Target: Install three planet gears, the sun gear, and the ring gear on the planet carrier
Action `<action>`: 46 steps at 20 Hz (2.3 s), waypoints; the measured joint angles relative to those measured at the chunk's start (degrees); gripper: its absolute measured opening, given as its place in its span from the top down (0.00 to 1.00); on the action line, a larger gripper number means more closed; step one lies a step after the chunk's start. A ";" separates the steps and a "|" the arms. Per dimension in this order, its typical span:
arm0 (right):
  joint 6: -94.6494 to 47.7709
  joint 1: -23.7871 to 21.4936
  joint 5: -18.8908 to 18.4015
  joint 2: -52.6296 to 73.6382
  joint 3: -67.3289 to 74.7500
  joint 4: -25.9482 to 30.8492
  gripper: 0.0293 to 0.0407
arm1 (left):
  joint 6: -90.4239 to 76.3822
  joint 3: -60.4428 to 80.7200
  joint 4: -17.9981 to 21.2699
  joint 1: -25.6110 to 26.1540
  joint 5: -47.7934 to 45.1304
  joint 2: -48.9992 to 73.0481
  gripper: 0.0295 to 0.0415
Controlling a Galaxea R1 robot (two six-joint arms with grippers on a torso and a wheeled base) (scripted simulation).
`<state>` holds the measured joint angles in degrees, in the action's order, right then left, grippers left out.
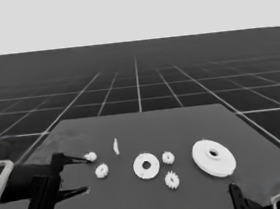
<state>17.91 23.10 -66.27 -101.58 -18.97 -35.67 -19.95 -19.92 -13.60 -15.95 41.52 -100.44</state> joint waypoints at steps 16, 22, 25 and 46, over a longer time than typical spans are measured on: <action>0.19 -2.78 -1.34 0.78 -3.19 -4.30 0.19 | 84.71 -56.53 -2.33 22.92 41.04 -40.47 0.25; 0.19 -2.78 -1.34 0.78 -3.19 -4.30 0.19 | 82.47 -61.68 -5.11 27.01 38.34 -42.48 0.25; 0.19 -2.78 -1.34 0.78 -3.19 -4.30 0.19 | 82.34 -62.03 -5.34 27.12 38.12 -42.59 0.84; 0.19 -2.78 -1.34 0.78 -3.19 -4.30 0.19 | 108.29 -52.07 16.34 3.06 48.53 -59.97 0.86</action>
<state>18.10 20.32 -67.61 -100.80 -22.16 -39.97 88.34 -71.99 2.73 -12.90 90.05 -160.41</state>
